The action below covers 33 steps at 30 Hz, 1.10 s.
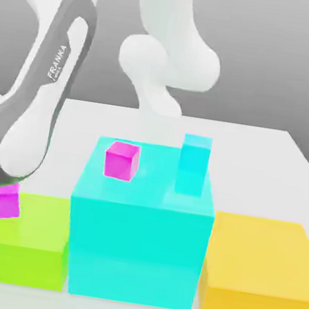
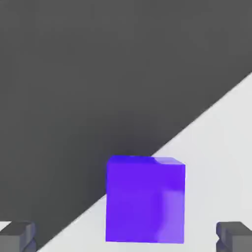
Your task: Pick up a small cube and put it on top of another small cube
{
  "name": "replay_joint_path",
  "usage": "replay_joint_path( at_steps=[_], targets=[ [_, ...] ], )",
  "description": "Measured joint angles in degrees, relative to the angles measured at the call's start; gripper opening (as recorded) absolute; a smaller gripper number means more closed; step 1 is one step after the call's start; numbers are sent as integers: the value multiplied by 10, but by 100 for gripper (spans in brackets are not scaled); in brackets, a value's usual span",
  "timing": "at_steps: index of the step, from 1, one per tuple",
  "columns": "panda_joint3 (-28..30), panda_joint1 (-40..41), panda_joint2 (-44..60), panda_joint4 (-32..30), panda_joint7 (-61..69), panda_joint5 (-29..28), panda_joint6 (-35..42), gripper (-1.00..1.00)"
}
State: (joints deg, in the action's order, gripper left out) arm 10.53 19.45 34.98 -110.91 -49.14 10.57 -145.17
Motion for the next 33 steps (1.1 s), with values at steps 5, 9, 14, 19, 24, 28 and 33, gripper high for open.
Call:
replay_joint_path(
  at_steps=[5, 9, 14, 19, 24, 28, 33],
  targets=[
    [-8, 7, 35, 8, 6, 9, -26, -100],
    [-7, 7, 36, 9, 7, 11, -26, -100],
    [15, -8, -53, -25, -15, -6, 31, -100],
    [48, -26, -156, -101, -69, -22, 57, -100],
    [73, -36, -262, -180, -141, -58, 79, -100],
    [74, -20, -348, -244, -207, -98, 98, -100],
    [65, 1, -452, -321, -286, -142, 119, -100]
  ],
)
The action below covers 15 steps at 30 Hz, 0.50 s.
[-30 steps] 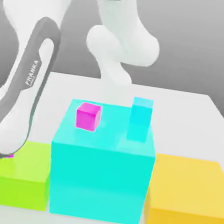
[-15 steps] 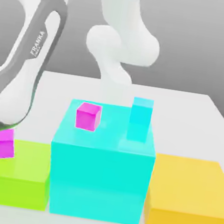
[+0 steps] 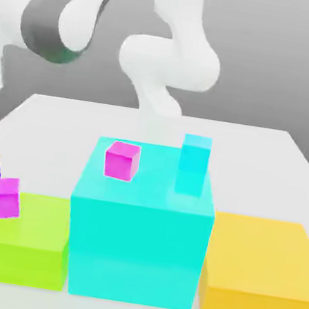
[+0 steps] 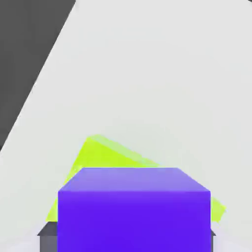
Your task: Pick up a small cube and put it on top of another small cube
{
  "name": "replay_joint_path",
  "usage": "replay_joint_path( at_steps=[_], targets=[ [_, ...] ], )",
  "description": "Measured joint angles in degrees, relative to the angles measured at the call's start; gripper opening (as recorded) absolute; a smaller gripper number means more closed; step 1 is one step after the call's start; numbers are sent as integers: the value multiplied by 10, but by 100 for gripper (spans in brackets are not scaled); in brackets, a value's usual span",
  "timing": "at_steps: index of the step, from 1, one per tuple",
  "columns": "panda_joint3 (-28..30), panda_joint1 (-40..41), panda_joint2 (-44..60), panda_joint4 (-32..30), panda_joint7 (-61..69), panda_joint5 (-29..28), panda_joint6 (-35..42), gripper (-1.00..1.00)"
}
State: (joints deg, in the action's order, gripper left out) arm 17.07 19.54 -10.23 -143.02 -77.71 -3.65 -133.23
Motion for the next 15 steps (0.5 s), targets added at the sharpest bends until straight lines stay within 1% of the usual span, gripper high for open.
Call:
replay_joint_path(
  at_steps=[4, 5, 11, 13, 15],
  targets=[
    [4, 0, 41, -36, 1, 11, -75, -100],
    [5, 0, 53, -41, 4, 15, -92, 100],
    [5, -1, 59, -44, 5, 16, -101, 100],
    [3, 1, 41, -37, -1, 8, -76, 100],
    [1, 3, 8, -25, -10, -3, -32, 100]
  ],
)
